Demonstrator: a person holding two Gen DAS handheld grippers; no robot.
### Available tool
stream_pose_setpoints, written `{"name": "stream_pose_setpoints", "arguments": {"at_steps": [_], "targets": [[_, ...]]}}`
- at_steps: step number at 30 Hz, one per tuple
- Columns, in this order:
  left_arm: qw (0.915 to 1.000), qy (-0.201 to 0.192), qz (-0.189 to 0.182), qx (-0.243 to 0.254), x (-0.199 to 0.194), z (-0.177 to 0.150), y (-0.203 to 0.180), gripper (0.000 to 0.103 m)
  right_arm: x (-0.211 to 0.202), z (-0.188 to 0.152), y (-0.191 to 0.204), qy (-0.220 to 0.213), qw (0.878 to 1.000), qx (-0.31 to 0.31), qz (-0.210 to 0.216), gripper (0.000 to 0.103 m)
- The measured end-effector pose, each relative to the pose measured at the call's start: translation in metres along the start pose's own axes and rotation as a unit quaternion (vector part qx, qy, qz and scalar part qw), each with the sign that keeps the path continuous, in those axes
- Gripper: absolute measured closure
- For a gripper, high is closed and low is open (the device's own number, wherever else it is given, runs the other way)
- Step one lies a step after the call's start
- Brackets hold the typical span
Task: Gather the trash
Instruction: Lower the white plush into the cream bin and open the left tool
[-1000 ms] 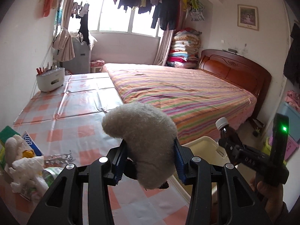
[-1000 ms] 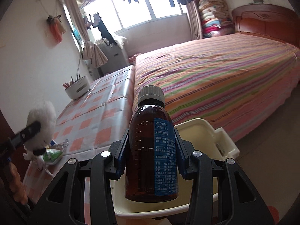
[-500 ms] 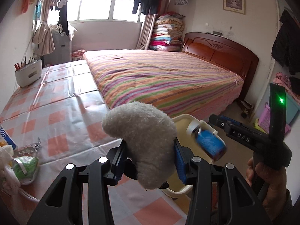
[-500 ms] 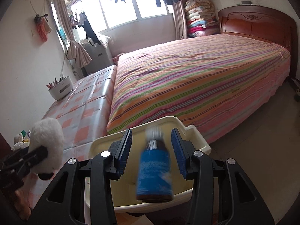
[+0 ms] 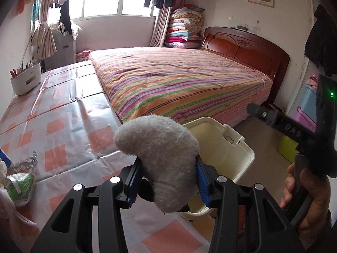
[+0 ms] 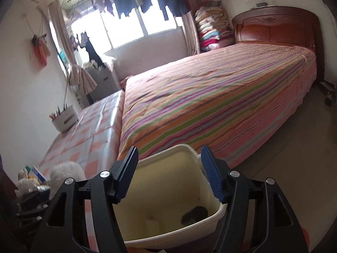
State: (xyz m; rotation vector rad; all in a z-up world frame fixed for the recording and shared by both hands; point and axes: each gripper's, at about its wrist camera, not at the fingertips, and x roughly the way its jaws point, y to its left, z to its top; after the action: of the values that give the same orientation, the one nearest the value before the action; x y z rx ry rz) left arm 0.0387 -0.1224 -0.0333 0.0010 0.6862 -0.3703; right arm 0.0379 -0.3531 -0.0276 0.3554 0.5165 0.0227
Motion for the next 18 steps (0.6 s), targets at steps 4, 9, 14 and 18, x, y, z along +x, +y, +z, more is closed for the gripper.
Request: {"name": "stream_pose_setpoints", "arguments": {"at_steps": [4, 9, 14, 18], "targets": [[1.0000, 0.005, -0.001, 0.007, 0.009, 0.002, -0.006, 0.058, -0.006, 0.003, -0.009, -0.014, 1.000, 0.019, 0.002, 0.037], [0.9996, 0.011, -0.013, 0.022, 0.018, 0.002, -0.016, 0.050, -0.010, 0.004, -0.011, -0.022, 0.999, 0.024, 0.007, 0.036], [0.9991, 0.014, -0.014, 0.038, 0.021, -0.001, -0.026, 0.043, -0.010, 0.003, -0.010, -0.024, 0.999, 0.025, 0.015, 0.036], [0.9990, 0.014, -0.010, 0.042, 0.018, 0.000, -0.027, 0.030, -0.009, 0.003, -0.007, -0.022, 0.999, 0.023, 0.018, 0.036]]}}
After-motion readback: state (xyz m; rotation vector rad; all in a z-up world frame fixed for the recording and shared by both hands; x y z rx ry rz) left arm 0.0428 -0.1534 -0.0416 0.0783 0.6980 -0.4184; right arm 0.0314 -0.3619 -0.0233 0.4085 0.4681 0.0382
